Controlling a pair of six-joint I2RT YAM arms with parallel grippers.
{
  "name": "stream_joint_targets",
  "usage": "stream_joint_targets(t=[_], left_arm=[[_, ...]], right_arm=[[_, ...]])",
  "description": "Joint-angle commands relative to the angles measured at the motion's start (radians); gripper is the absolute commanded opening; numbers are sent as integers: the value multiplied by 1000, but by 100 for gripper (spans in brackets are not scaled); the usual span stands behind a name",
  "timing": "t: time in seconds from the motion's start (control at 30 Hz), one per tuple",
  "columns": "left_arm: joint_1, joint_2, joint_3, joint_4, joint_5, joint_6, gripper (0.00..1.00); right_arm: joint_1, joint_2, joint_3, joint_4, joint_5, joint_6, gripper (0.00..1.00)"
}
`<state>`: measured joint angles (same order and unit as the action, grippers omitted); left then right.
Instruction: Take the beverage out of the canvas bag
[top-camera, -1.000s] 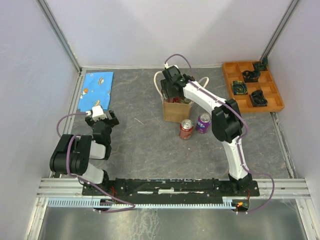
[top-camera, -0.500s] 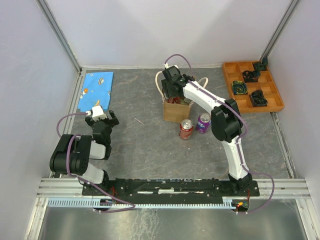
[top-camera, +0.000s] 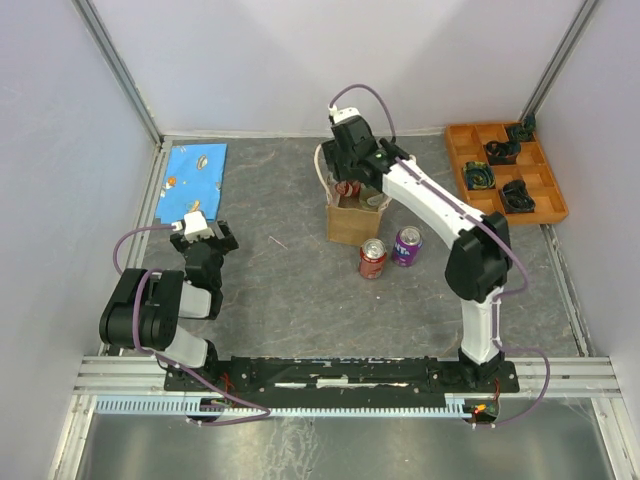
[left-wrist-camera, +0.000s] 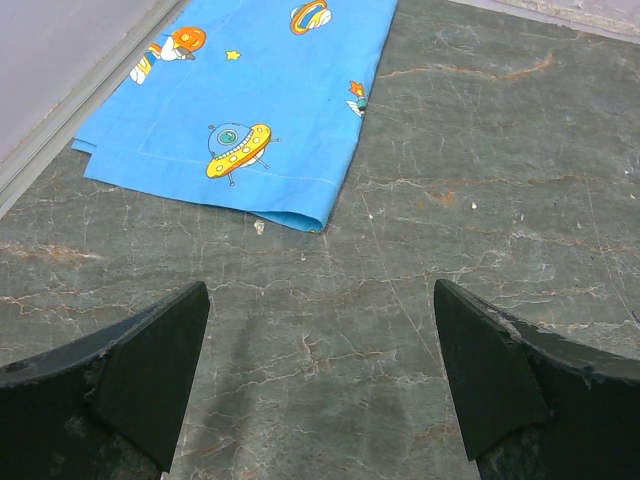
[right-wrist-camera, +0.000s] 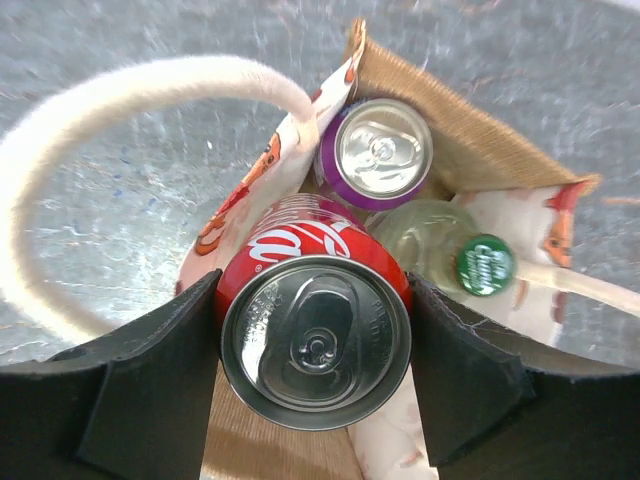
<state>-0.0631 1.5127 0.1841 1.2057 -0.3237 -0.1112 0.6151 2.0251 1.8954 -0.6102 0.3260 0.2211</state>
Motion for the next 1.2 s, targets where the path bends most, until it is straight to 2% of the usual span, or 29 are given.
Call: stream_joint_targets(t=[0.0, 0.13, 0.4, 0.73, 0.93, 1.17], left_arm=[[-2, 7, 20, 34, -21, 50, 99], [-3, 6, 20, 34, -20, 50, 99], [-2, 7, 20, 35, -22, 51, 99], [-2, 6, 20, 35, -22, 51, 99], [-2, 6, 20, 34, -21, 51, 99], [-3, 7, 20, 35, -23, 52, 99]], right_arm=[[20, -173, 43, 88, 54, -43, 0], [47, -273, 13, 73, 72, -60, 0], [82, -618, -272, 95, 175, -53, 0], [109, -1030, -618, -141, 320, 125, 0], [114, -1140, -794, -232, 287, 244, 0], [117, -1164, -973, -216, 250, 344, 0]])
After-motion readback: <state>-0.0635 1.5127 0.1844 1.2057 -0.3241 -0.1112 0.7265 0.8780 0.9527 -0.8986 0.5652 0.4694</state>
